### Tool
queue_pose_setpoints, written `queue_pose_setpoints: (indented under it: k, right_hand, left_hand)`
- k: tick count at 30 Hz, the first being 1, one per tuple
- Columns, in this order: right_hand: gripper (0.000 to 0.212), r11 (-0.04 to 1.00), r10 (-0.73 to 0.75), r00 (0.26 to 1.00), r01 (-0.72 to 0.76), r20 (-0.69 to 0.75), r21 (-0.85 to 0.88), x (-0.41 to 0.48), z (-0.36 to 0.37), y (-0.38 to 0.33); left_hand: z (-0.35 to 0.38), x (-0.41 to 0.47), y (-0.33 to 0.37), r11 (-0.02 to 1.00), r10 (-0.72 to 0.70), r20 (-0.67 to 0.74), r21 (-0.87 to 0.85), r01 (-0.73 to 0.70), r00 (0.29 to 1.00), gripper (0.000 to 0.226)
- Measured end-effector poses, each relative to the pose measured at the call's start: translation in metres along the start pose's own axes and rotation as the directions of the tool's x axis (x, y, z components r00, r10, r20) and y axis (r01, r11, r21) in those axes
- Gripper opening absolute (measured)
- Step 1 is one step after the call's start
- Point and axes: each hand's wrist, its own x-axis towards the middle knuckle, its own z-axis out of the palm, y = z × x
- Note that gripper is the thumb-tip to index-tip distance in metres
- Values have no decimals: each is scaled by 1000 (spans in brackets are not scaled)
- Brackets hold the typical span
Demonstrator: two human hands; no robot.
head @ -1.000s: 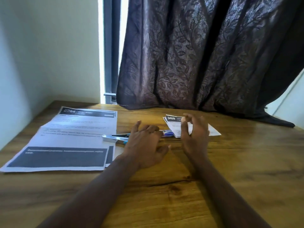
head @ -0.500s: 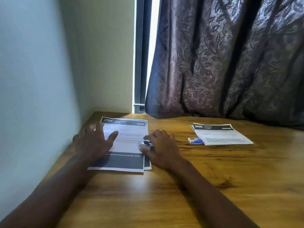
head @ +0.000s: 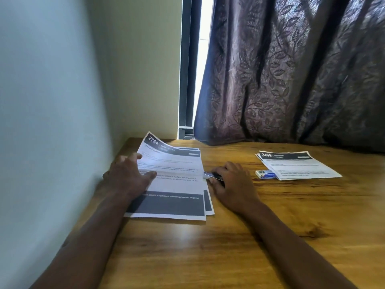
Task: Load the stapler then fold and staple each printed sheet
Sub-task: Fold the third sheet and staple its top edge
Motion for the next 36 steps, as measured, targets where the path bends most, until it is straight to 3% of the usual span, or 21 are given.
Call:
queue_pose_setpoints:
  k: [5, 11, 19, 23, 26, 28, 31, 34, 36]
  right_hand:
    - [39, 1000, -5, 1000, 6, 16, -15, -1, -2, 0]
    - [39, 1000, 6, 1000, -5, 18, -7, -1, -3, -2]
    - [42, 1000, -4, 1000, 4, -1, -9, -2, -4, 0]
    - [46, 996, 35, 980, -19, -195, 86, -1, -12, -2]
    - [39, 958, 123, 916, -8, -383, 287, -8, -27, -6]
    - [35, 794, 187, 919, 68, -348, 604, -20, -40, -14]
    - [45, 276, 258, 966, -67, -6, 959, -24, -53, -22]
    - [68, -157, 210, 937, -250, 280, 955, -14, -56, -12]
    - [77, -252, 192, 937, -239, 291, 938, -11, -57, 0]
  left_hand:
    - [-7, 3, -5, 927, -9, -108, -374, -32, 994, 57]
    - [-19, 5, -11, 622, -91, -2, -781, 55, 996, 42]
    - [-39, 0, -2, 535, 10, -167, -832, -146, 986, 33]
    - [-50, -6, 8, 242, -59, -261, -940, -240, 964, 35]
    - [-52, -10, 23, 147, -60, -341, -933, -329, 938, 31]
    - [-51, -15, 34, 140, 14, -356, -924, -355, 934, 27]
    - [-44, -24, 45, 138, 162, -337, -923, -359, 928, 26]
    - [-36, -28, 47, 162, 316, -226, -944, -287, 922, 22]
    - [-34, -29, 45, 204, 409, -167, -942, -268, 897, 22]
